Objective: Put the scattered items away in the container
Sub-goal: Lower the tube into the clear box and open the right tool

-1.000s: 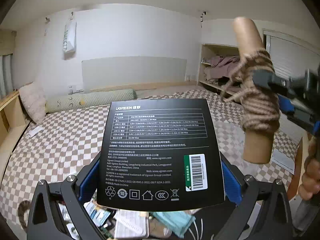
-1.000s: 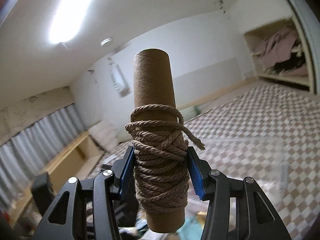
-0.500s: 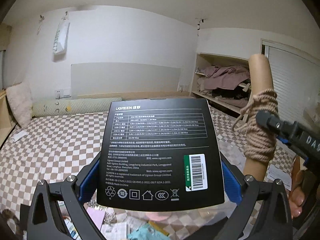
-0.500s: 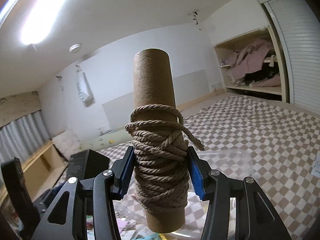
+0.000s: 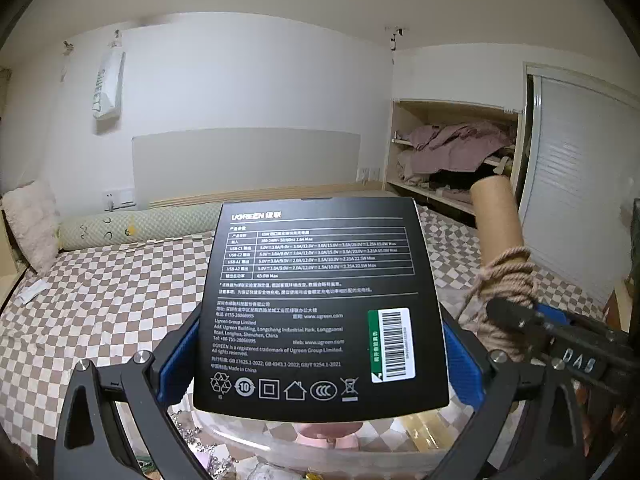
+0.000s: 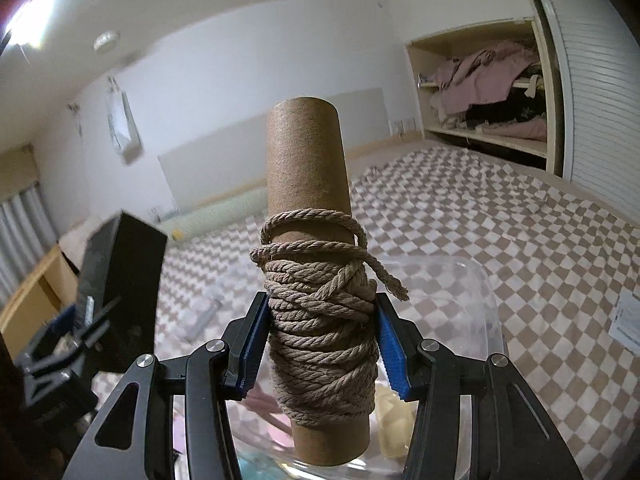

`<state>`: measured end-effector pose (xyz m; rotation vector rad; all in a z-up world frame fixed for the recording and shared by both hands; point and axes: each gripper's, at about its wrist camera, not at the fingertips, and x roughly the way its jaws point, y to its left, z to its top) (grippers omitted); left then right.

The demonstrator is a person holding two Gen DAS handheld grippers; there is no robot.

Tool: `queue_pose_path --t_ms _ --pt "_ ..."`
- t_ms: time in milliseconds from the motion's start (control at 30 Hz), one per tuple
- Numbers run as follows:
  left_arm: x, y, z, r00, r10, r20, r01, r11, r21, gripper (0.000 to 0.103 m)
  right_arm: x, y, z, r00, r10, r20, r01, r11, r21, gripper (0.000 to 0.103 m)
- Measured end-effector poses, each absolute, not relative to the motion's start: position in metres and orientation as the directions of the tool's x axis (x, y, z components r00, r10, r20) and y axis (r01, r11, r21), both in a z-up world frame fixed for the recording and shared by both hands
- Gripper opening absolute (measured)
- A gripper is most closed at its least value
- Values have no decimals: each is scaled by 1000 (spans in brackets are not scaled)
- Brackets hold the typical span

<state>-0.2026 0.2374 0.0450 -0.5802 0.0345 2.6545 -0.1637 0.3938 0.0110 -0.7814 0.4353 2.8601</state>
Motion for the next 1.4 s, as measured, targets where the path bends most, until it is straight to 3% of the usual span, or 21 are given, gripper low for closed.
queue_pose_path --t_ms 467,1067,1100,1133,1167,1400 --pt "-237 254 15 -795 386 -468 -401 -913 -74 102 -197 388 -33 -659 62 -750 -207 -973 101 52" --pt "-242 257 5 -785 370 -496 -390 -918 -69 102 -188 407 -57 -510 47 -859 -279 -953 113 53" --pt "-242 259 6 -787 367 -496 -386 -920 -68 102 -187 407 -57 -507 36 -861 -281 -951 126 60" --pt "-242 261 7 -789 363 -496 -382 -922 -68 102 -185 408 -56 -508 29 -861 -282 -950 134 75" --pt "-243 261 7 -789 362 -497 -381 -922 -67 102 -183 408 -55 -509 23 -861 -282 -949 142 81" --pt "-244 263 5 -789 360 -499 -384 -921 -57 102 -175 401 -44 -510 51 -859 -269 -958 102 82"
